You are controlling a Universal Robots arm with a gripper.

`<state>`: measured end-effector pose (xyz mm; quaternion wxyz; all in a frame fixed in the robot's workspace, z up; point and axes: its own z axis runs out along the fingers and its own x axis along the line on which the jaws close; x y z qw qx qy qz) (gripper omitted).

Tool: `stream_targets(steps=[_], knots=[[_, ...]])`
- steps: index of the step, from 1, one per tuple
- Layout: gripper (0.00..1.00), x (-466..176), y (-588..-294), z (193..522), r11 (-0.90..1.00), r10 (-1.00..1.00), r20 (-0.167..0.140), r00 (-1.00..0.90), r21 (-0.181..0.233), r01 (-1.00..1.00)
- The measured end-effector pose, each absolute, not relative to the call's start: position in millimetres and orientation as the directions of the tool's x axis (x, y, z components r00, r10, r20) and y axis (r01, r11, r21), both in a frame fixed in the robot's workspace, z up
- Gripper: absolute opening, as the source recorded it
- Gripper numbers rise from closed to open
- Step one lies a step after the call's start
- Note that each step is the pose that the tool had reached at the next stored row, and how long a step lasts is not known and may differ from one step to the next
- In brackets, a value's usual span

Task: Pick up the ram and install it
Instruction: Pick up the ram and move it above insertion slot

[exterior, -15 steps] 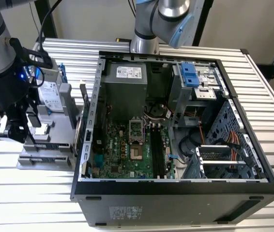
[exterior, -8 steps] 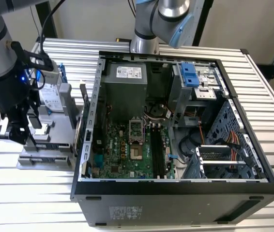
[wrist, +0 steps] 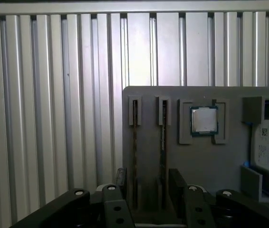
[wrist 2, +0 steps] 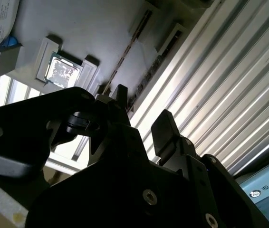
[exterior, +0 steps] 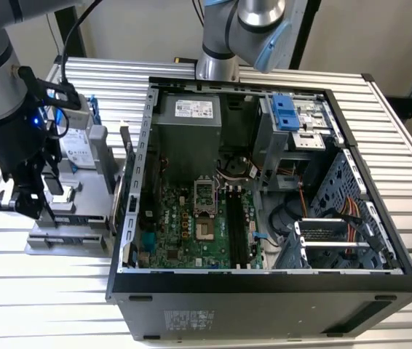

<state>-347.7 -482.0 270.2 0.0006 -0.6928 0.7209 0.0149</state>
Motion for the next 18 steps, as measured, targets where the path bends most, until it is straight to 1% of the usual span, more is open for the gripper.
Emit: stream_targets(steps=[18], knots=[[1.00, -348, -482, 258, 0.040, -0.999, -0.021, -0.040, 0.024, -0.999]])
